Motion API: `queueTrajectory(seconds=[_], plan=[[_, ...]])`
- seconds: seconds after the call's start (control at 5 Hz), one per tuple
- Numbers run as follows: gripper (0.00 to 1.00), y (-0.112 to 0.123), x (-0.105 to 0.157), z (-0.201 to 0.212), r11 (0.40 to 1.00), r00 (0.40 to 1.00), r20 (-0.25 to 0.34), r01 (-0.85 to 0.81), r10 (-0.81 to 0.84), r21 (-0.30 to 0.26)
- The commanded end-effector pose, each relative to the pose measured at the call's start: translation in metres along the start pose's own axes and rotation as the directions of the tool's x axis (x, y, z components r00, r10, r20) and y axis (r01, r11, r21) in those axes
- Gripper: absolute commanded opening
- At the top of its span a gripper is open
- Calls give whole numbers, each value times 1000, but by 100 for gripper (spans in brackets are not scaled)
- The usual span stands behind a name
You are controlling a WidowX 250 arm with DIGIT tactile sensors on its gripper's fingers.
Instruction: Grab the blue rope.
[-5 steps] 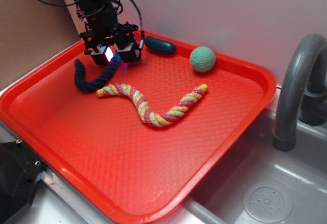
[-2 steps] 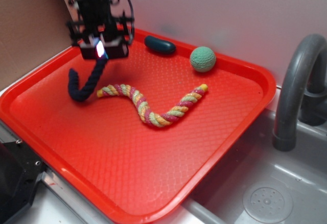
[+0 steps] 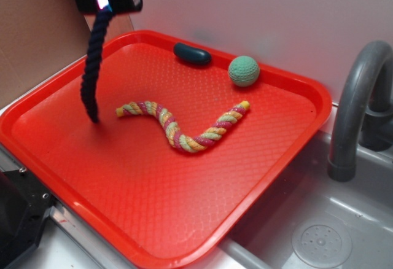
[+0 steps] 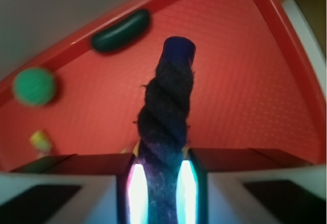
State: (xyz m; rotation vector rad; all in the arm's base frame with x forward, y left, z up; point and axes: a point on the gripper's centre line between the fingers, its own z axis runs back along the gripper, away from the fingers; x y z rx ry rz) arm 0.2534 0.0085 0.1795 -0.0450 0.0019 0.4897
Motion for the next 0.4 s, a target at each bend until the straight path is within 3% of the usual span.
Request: queueTrajectory(seconds=[0.0,0.2], plan=[[0,-14,-38,57,969,961,130,247,-243,-16],[0,-12,-32,45,968,966,75,250,-246,-39]])
